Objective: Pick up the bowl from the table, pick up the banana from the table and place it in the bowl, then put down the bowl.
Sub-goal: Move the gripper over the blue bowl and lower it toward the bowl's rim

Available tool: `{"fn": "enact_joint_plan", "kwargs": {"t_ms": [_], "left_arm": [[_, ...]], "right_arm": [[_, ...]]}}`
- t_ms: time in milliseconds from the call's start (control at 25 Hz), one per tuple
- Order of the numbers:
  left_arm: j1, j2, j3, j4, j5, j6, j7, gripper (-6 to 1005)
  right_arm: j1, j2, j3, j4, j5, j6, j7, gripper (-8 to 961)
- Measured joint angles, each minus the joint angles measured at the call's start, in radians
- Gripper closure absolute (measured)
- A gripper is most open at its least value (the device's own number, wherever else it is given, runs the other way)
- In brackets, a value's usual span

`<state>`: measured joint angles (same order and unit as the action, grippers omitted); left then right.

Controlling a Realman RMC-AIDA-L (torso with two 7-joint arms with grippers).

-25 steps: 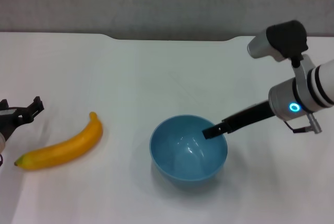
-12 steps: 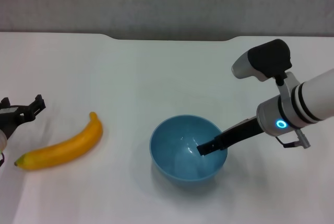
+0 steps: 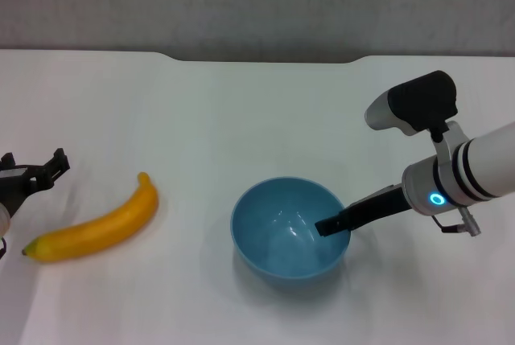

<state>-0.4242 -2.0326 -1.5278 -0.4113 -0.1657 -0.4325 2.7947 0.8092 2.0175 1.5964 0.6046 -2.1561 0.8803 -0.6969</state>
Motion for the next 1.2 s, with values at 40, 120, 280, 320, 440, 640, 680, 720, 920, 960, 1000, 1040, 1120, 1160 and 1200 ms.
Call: {"fn": "enact_joint_plan", "kwargs": {"t_ms": [40,120,280,320,440,640,680,720,920,960,1000,1040,1120,1160,1200], "left_arm": [[0.000,0.000,0.000,0.000,0.000,0.000,0.000,146],[0.000,0.000,0.000,0.000,-0.001,0.000,0.000,147],[0.000,0.000,0.000,0.000,-0.002,0.000,0.000,149],[0.000,0.000,0.000,0.000,-0.002,0.000,0.000,149],[-0.002,0.000,0.000,0.000,-0.002,0.000,0.000,150],[-0.002,0.000,0.000,0.000,-0.003,0.000,0.000,153],[-0.002,0.000,0.000,0.000,-0.004,0.000,0.000,153],[-0.002,0.000,0.000,0.001,-0.005,0.000,0.000,153],[0.001,0.000,0.000,0.002,-0.007,0.000,0.000,156],[0.003,0.000,0.000,0.001,-0.007,-0.001,0.000,156],[0.003,0.000,0.000,0.001,-0.007,-0.001,0.000,156],[0.004,0.000,0.000,0.001,-0.007,-0.001,0.000,157],[0.003,0.000,0.000,0.001,-0.007,-0.001,0.000,158],[0.002,0.000,0.000,0.001,-0.006,-0.001,0.000,158],[0.001,0.000,0.000,0.001,-0.007,-0.002,0.000,159]], "right_arm": [[-0.004,0.000,-0.007,0.000,0.011,-0.009,-0.002,102],[-0.009,0.001,-0.027,0.000,0.041,-0.019,-0.005,106],[-0.013,0.000,-0.070,0.007,0.079,-0.035,-0.008,113],[-0.013,0.000,-0.073,0.008,0.079,-0.037,-0.008,115],[-0.011,0.001,-0.080,0.009,0.080,-0.038,-0.005,121],[-0.013,0.001,-0.089,0.007,0.081,-0.040,0.000,130],[-0.013,0.000,-0.090,0.008,0.081,-0.042,0.000,132],[-0.013,0.000,-0.090,0.008,0.081,-0.043,0.000,134],[-0.014,0.000,-0.093,0.010,0.080,-0.047,-0.002,143],[-0.015,0.000,-0.093,0.010,0.080,-0.047,-0.003,188],[-0.015,-0.001,-0.093,0.010,0.078,-0.048,-0.005,233],[-0.016,-0.001,-0.093,0.011,0.075,-0.048,-0.005,278],[-0.016,-0.002,-0.098,0.010,0.070,-0.051,-0.006,368],[-0.016,-0.002,-0.100,0.009,0.069,-0.053,-0.007,439],[-0.016,-0.003,-0.108,0.008,0.069,-0.058,-0.007,511]]}}
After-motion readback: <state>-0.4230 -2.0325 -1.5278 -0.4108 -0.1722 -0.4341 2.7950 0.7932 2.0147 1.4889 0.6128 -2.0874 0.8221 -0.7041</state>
